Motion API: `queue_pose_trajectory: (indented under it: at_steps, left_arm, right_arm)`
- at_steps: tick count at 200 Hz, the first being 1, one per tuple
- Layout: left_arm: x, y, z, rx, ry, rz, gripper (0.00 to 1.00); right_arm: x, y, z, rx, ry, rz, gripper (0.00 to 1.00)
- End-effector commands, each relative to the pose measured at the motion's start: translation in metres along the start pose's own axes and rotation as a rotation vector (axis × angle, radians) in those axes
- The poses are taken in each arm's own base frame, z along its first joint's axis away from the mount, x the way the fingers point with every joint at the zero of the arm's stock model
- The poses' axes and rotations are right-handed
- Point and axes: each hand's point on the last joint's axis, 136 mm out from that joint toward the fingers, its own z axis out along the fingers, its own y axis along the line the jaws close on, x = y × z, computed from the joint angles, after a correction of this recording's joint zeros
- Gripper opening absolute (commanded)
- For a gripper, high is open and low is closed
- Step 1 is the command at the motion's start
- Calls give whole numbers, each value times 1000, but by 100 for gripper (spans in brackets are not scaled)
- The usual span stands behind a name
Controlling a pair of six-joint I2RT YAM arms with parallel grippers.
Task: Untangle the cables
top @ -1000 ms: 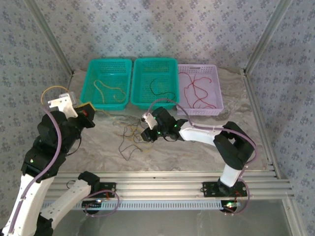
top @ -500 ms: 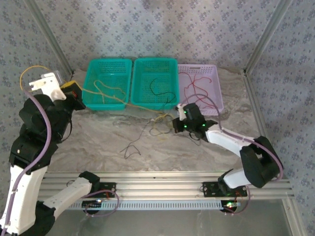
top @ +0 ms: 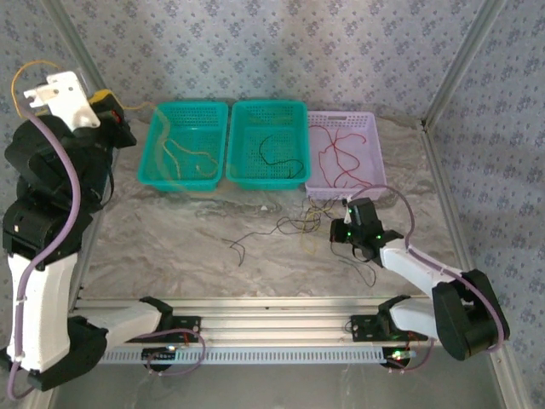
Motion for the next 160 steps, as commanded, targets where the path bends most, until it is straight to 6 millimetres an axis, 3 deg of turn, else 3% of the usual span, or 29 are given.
queue_pose_trajectory:
  at_steps: [1, 30, 97, 123, 160]
  left_arm:
    - [-23, 3, -2, -25, -41, 42, 0]
    - [-39, -3, -3, 0, -86, 26, 0]
    - [-25, -16, 35, -23, -67, 125, 0]
    - [-14, -25, 58, -23, -52, 170, 0]
    - [17, -22, 96, -57, 3, 183, 0]
  right_arm:
    - [3, -1, -1, -2, 8, 16, 0]
    - [7, 2, 4, -16, 25, 19, 0]
    - [7, 27, 1, -99, 24, -37, 0]
    - [6, 39, -4, -131, 18, -63, 0]
    - [1, 58, -23, -192, -21, -108, 0]
